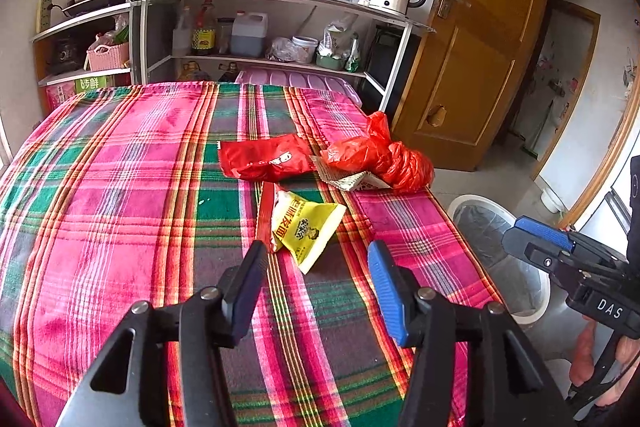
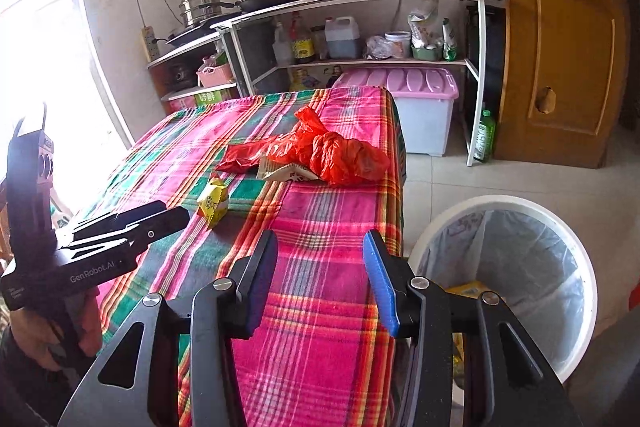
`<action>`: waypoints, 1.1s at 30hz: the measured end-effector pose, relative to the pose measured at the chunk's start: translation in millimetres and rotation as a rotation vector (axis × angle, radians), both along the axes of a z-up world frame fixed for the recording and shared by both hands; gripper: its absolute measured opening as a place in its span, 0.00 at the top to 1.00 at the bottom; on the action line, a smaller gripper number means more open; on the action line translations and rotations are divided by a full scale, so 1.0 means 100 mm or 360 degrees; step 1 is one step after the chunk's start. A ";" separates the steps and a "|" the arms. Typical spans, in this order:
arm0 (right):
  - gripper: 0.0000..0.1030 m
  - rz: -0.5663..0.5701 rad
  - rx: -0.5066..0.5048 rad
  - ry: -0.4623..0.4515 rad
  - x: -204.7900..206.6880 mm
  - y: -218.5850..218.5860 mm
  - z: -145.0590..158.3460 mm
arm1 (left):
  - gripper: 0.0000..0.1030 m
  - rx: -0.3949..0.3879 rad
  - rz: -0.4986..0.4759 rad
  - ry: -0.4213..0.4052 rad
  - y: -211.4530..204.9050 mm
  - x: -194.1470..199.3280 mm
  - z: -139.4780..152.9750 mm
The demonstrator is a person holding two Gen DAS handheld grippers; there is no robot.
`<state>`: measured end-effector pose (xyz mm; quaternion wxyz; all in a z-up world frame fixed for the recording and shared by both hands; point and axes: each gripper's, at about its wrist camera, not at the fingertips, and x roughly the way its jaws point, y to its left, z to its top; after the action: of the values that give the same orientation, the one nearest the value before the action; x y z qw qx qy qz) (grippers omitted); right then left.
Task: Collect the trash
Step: 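Grasp the yellow snack packet with the left tool while the right tool grasps the red plastic bag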
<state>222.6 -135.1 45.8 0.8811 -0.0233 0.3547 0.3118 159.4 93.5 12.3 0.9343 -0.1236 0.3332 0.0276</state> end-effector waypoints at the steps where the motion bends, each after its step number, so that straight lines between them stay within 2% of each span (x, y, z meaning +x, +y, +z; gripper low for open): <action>1: 0.56 0.0000 -0.0004 -0.0002 0.03 0.01 0.00 | 0.46 -0.0003 -0.0004 0.0009 0.01 0.04 -0.01; 12: 0.55 0.0024 -0.0069 -0.0029 0.45 0.19 -0.02 | 0.42 0.0058 -0.0007 0.0095 0.06 0.39 -0.13; 17: 0.55 0.0055 -0.0113 -0.0058 0.68 0.30 -0.05 | 0.42 0.0043 -0.0008 0.0142 0.08 0.50 -0.18; 19: 0.54 0.0067 -0.0129 -0.0071 0.78 0.36 -0.05 | 0.42 0.0044 -0.0002 0.0163 0.08 0.53 -0.20; 22: 0.47 0.0092 -0.0141 -0.0098 0.89 0.42 -0.05 | 0.42 0.0013 -0.0002 0.0213 0.11 0.57 -0.25; 23: 0.43 0.0105 -0.0146 -0.0103 0.93 0.45 -0.06 | 0.43 -0.0003 0.0001 0.0225 0.12 0.58 -0.26; 27: 0.43 0.0153 -0.0202 -0.0106 1.05 0.59 -0.12 | 0.49 -0.0065 0.0020 0.0228 0.18 0.57 -0.28; 33: 0.43 0.0200 -0.0249 -0.0021 1.18 0.71 -0.27 | 0.64 -0.0126 0.0041 0.0209 0.26 0.56 -0.28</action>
<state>341.0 -63.6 19.0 0.8577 -0.1164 0.3700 0.3375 215.0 119.1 -16.0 0.9044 -0.1627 0.3929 0.0346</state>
